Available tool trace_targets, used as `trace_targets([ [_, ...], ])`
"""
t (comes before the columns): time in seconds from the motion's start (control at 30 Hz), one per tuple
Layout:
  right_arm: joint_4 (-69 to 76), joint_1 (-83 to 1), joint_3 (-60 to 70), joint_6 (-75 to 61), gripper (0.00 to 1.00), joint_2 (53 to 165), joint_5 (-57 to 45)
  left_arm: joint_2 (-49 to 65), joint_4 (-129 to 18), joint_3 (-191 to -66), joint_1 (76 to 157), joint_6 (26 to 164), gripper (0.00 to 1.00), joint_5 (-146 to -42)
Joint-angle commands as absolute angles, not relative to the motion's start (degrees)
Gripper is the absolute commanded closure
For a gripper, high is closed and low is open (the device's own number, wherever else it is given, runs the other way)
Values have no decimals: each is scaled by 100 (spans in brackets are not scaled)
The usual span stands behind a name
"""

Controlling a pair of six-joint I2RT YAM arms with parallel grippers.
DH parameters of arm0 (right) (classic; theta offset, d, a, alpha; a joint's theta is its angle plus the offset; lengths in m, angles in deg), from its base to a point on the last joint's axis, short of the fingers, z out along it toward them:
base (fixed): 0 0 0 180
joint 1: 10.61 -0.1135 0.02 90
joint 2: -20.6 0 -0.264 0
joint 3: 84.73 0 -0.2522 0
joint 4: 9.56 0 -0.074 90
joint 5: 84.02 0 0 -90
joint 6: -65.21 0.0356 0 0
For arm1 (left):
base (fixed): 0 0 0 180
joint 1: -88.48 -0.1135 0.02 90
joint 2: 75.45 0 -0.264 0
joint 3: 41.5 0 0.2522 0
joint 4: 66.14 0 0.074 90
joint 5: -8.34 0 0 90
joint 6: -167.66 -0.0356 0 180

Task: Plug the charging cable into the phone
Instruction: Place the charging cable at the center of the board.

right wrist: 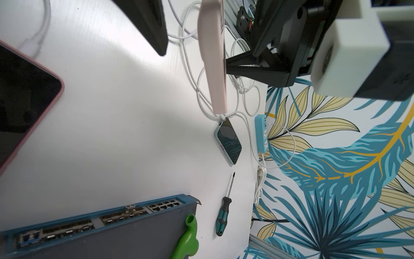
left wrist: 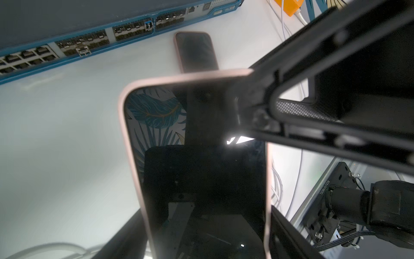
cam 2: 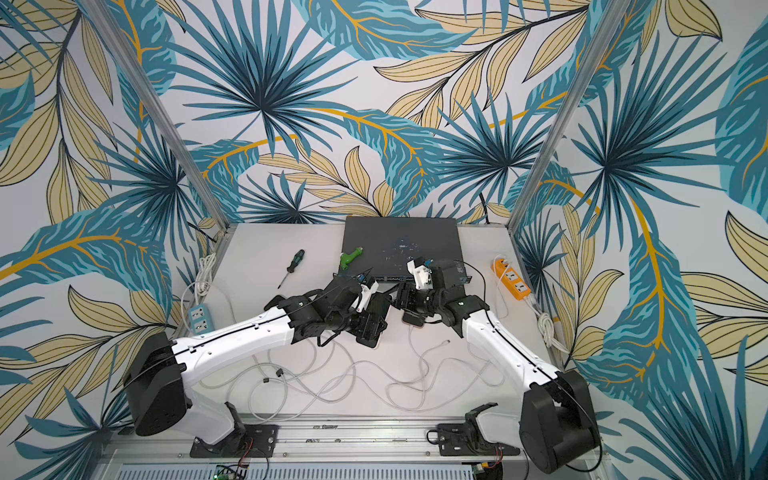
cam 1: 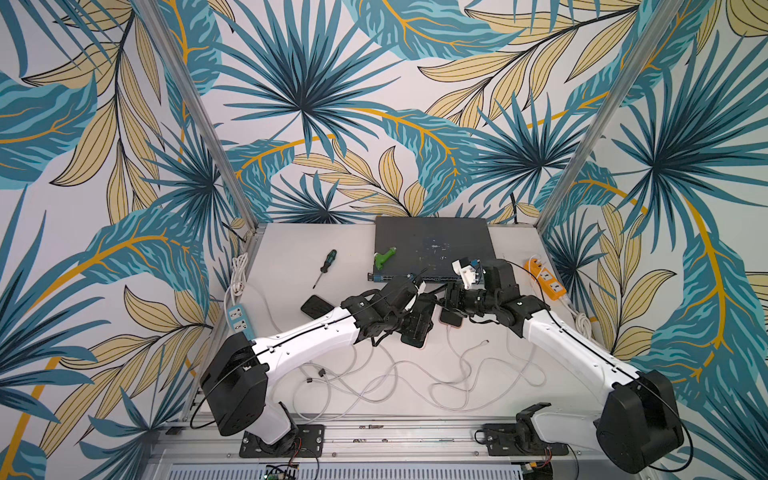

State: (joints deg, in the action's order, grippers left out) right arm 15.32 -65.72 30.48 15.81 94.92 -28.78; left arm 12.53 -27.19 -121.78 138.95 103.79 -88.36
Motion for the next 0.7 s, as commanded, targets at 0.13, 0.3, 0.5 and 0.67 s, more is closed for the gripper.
trace_targets([
  [0.13,1167,-6563,3026,1774,55,9848,-3294,1064,-3152,-12184,13901,10263,63,-8979],
  [0.3,1015,-6563,3012,1828,69,10033,-3339,1065,-3077,-12221,13906,10231,63,-8969],
  [0.5,889,-6561,2969,1808,93,10023,-3357,1068,-3057,-12274,13902,10215,52,-9063],
  [0.67,884,-6545,2879,1597,100,9666,-3198,905,-2805,-12509,13901,10190,20,-9329],
])
